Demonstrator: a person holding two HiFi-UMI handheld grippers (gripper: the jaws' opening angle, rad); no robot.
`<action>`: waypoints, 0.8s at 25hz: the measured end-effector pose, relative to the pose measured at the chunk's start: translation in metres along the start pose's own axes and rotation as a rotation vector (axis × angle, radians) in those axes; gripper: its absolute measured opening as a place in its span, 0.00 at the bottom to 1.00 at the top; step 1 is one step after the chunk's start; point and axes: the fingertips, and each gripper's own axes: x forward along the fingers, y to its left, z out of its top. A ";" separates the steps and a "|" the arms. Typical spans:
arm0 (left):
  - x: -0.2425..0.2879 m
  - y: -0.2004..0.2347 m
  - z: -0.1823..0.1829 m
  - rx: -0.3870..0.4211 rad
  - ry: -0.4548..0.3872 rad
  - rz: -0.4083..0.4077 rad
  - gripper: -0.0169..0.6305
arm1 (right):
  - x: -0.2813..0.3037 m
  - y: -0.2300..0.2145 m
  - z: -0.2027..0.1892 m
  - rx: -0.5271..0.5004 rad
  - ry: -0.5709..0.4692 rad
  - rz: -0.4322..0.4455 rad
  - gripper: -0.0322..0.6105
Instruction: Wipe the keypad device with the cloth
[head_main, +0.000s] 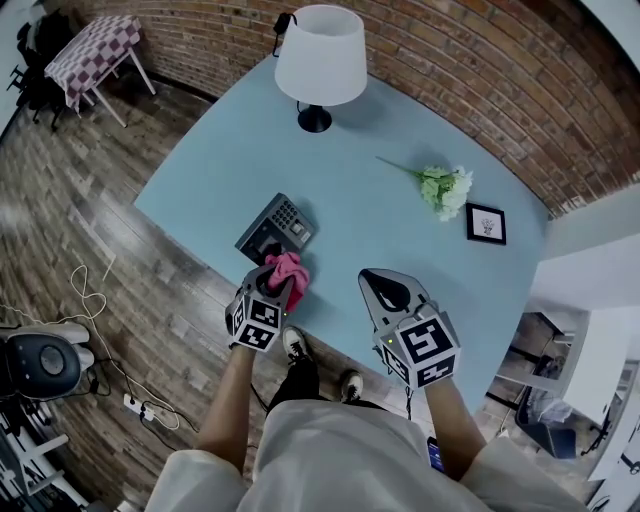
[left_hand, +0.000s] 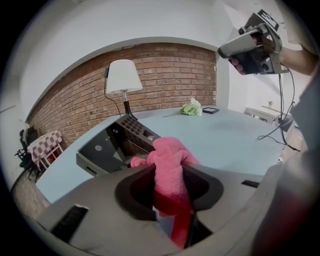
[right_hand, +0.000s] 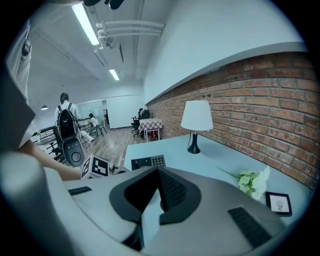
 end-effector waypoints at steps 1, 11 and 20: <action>0.002 -0.003 -0.002 0.007 0.006 -0.007 0.28 | 0.000 0.000 0.000 0.003 0.000 0.000 0.08; -0.006 -0.001 0.010 -0.255 -0.129 -0.087 0.28 | -0.007 -0.003 0.000 0.019 -0.011 -0.004 0.08; -0.047 0.065 0.097 -0.184 -0.274 0.124 0.28 | -0.018 -0.009 -0.001 0.043 -0.027 -0.018 0.08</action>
